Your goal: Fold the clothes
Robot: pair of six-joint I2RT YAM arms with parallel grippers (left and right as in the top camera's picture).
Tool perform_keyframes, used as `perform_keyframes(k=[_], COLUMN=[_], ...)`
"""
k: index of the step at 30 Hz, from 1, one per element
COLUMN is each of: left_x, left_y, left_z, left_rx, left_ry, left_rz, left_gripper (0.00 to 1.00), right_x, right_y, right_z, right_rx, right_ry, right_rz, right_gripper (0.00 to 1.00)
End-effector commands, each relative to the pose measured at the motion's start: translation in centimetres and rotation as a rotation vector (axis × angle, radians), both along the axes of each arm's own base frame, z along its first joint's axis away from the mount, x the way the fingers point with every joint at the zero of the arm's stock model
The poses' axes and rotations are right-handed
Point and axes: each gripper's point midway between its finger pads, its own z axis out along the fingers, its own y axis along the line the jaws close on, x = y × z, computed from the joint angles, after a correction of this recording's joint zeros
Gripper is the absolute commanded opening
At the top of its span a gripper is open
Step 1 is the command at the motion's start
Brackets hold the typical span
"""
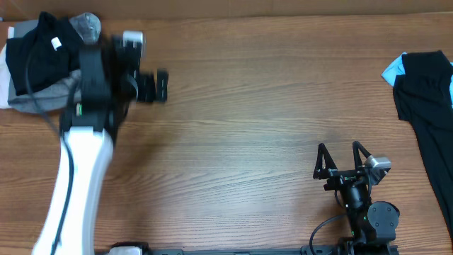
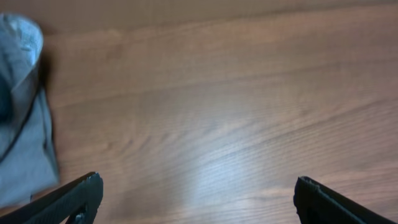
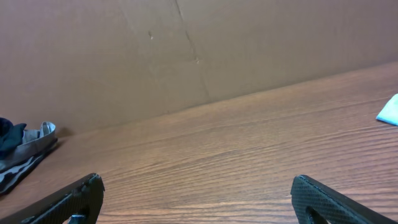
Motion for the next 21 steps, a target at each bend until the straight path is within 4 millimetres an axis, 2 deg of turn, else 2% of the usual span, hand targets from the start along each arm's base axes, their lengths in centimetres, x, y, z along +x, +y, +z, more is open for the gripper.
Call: perform_keyframes(k=[1,5,12,15,21], left_x=[-4.3,-6.9,-11.1,-12.7,-14.4], left_y=[0.6,1.0,1.6,2.4,4.1], left_z=[-3.2,-4.6,-3.7,-4.3,-5.1], left_rx=[0.07,0.091,0.095,0.105,0.128], left_ry=[-0.036,-0.224,-0.629,-0.691,-0.744], left_rz=[-0.022,-0.005,0.039,0.072,0.138], left_gripper=[1.0,1.0,1.0,1.0,1.0], right_x=[0.0,0.0,0.0,0.0,0.0], right_y=[-0.1,-0.1,-0.1,-0.1,-0.1], right_z=[-0.2,-0.2,-0.2,-0.2,-0.2], right_rx=[-0.007,-0.006,-0.007,-0.007,-0.006], right_ry=[-0.003,-0.003,-0.003,-0.003,-0.003], right_rz=[-0.007,-0.007,-0.007,-0.007,-0.007], right_gripper=[1.0,1.0,1.0,1.0,1.0])
